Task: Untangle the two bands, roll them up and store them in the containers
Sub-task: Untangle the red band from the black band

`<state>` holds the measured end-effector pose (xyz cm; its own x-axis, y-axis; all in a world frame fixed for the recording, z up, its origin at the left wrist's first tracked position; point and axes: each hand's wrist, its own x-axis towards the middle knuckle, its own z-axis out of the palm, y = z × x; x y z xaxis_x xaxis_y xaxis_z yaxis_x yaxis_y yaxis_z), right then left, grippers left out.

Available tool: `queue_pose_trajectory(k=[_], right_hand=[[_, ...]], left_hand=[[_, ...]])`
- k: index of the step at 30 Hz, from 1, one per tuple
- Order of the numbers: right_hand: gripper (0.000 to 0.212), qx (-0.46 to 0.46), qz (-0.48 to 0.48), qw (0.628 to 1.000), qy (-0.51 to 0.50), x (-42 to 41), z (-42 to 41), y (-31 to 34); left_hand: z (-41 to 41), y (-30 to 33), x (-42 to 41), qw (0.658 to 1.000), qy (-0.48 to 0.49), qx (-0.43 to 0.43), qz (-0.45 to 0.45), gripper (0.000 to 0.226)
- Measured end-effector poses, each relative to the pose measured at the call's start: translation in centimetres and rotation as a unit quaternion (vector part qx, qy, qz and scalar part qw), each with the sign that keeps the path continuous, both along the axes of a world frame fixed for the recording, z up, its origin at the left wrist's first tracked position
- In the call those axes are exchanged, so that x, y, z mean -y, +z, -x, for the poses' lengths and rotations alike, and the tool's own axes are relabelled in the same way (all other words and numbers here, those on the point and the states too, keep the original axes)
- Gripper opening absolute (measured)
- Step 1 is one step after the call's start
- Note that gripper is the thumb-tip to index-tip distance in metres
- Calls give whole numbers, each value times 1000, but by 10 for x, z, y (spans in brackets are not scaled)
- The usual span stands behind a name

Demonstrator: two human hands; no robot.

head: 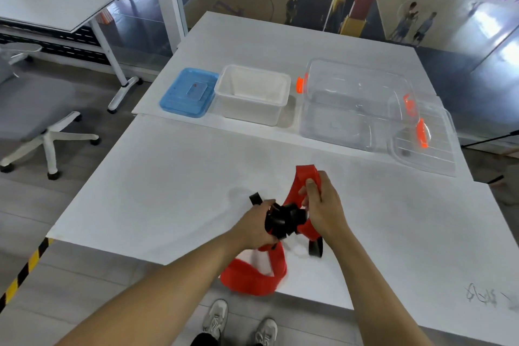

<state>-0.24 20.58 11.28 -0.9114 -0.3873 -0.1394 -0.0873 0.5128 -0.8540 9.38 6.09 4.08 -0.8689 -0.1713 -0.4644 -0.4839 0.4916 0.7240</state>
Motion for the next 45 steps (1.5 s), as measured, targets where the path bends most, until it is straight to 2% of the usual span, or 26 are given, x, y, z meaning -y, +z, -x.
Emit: queue_pose_trajectory(k=[4, 8, 11, 14, 18, 22, 26, 33, 37, 39, 42, 45], right_hand=[[16, 4, 16, 1000, -4, -12, 8, 4], [15, -14, 12, 1000, -20, -19, 8, 6], [19, -57, 3, 998, -37, -26, 13, 12], [17, -76, -5, 995, -65, -33, 21, 20], [5, -68, 11, 990, -119, -33, 32, 30], [7, -53, 22, 987, -152, -27, 42, 37], [7, -45, 35, 983, -175, -24, 52, 45], [20, -83, 125, 967, -204, -13, 70, 87], [20, -141, 165, 961, -174, 1, 76, 126], [19, -158, 194, 953, -172, 6, 79, 147], [16, -127, 221, 952, -171, 13, 80, 165], [16, -46, 236, 956, -169, 26, 73, 158]], left_hand=[[-9, -10, -2, 998, 41, 21, 39, 64], [-17, -16, -2, 994, 107, 23, 14, 57], [-19, -10, 9, 993, 117, -17, 18, 48], [-13, 6, 29, 987, 151, -50, 9, 51], [1, 37, 49, 972, 207, -112, 6, 46], [13, 61, 59, 965, 225, -138, 14, 43], [19, 75, 71, 956, 238, -170, 11, 52], [25, 85, 84, 923, 308, -230, 34, 36], [31, 92, 95, 916, 315, -246, 29, 28], [33, 93, 104, 920, 294, -252, 64, 33], [36, 91, 112, 925, 257, -230, 162, 42], [37, 94, 106, 926, 309, -159, 147, 32]])
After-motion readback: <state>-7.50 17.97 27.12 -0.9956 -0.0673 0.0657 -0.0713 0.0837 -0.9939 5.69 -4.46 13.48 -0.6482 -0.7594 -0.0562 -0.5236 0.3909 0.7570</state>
